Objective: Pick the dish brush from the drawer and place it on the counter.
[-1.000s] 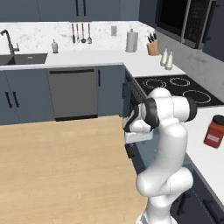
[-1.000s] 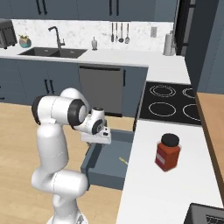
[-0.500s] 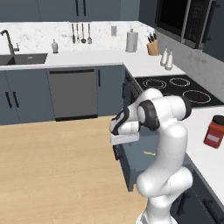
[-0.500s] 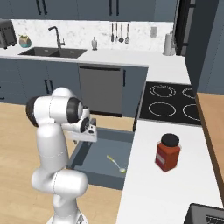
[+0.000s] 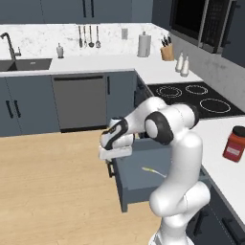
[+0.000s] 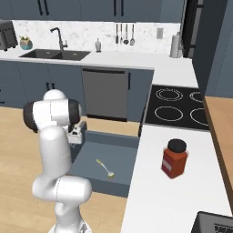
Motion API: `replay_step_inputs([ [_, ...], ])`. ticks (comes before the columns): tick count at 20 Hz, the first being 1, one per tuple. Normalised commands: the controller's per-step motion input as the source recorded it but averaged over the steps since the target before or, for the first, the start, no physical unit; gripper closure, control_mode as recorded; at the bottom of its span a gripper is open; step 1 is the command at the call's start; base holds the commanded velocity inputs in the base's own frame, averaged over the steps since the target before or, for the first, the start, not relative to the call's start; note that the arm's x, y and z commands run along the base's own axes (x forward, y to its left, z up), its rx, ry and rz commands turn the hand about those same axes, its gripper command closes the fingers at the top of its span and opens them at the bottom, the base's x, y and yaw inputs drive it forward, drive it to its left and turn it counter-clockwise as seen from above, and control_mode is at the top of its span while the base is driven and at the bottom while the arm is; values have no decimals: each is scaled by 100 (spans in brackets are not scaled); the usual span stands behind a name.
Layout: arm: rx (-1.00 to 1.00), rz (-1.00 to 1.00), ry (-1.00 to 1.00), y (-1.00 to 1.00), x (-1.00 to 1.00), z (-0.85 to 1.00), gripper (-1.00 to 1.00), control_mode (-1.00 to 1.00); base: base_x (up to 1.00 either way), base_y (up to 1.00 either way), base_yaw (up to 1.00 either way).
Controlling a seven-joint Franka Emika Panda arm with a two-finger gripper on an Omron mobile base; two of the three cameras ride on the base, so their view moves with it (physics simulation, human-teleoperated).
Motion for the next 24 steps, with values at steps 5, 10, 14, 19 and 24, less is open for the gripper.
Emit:
replay_step_inputs([
  [5,0,0,4,95,0,20,-100,-100,0,0,0],
  [10,1,-2,-3,-8,-2,96,-100,-100,0,0,0],
  [14,14,-7,-5,-73,-38,99,-100,-100,0,0,0],
  [19,9,-2,0,-100,-92,34,-100,-100,0,0,0],
  [24,7,5,0,-100,-100,0,-100,-100,0,0,0],
])
